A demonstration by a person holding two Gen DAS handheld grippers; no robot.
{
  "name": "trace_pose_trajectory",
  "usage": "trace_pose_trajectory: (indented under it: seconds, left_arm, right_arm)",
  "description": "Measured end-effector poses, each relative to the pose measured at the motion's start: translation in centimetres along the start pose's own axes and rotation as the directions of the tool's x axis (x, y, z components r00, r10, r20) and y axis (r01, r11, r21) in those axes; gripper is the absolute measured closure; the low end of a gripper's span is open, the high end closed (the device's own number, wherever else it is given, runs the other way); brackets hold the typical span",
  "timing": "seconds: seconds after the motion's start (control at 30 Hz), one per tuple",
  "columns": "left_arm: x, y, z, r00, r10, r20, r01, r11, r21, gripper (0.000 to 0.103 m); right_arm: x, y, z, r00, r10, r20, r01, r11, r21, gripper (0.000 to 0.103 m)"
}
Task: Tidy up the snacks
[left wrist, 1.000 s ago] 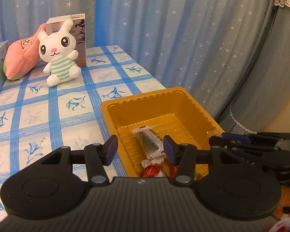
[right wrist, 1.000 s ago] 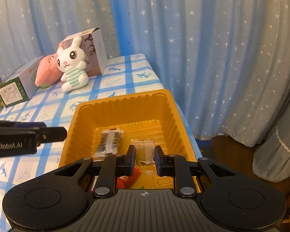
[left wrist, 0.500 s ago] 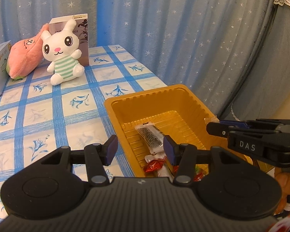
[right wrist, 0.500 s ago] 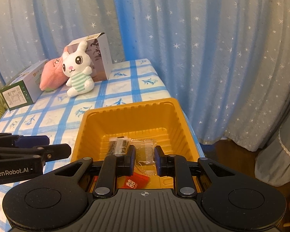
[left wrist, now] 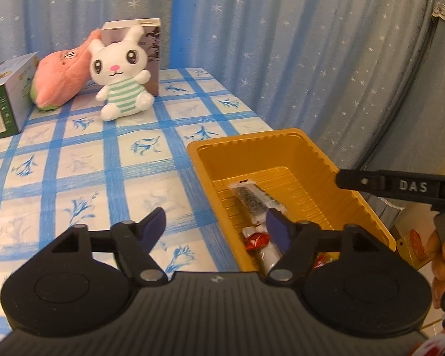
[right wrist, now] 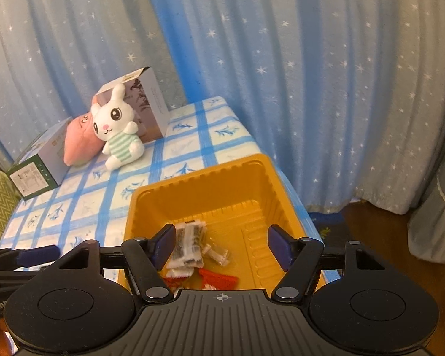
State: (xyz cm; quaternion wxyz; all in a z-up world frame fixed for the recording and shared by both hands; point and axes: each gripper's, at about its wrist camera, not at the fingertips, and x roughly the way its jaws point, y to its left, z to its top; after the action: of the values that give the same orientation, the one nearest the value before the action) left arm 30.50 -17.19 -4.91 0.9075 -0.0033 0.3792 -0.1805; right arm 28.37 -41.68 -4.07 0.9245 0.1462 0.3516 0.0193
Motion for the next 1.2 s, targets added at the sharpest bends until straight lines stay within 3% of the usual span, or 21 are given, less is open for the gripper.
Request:
trace_pose_trajectory:
  seconds: [0.2,0.37,0.47,0.77,1.2]
  left_arm:
    - [-2.6,0.0,-1.1,1.000,0.006,0.011,-0.006,1.000,-0.020,0.008]
    - [-5.6,-0.3,-2.2,0.999,-0.005,0.040,0.007,0.999,-0.035,0.003]
    - [-7.6,-0.6,-2.9,0.998,-0.012,0.056,0.014,0.999,-0.041,0.000]
    - [-13.6,-1.1,-5.5,0.998,-0.014,0.065,0.018,0.998,-0.066,0.000]
    - [-21.2,-1.8,-9.2,0.992,0.086,0.089,-0.079,0.993,-0.083,0.000]
  right_arm:
    - [-2.9,-0.6,-1.4,0.999,-0.027,-0.017,0.028,0.999,0.028,0.034]
    - [-6.2,0.0,-2.6,0.999,-0.030,-0.016,0.030,0.999,0.032,0.034]
    - [-8.4,0.6,-3.3,1.000,-0.028,-0.006,0.028,0.999,0.034,0.026]
    - [-14.4,3.4,-6.0,1.000,-0.012,0.023,0.012,1.000,0.005,0.019]
    - [-20.4,8.2,-10.6,0.999,-0.032,0.012,0.033,0.992,-0.119,0.019]
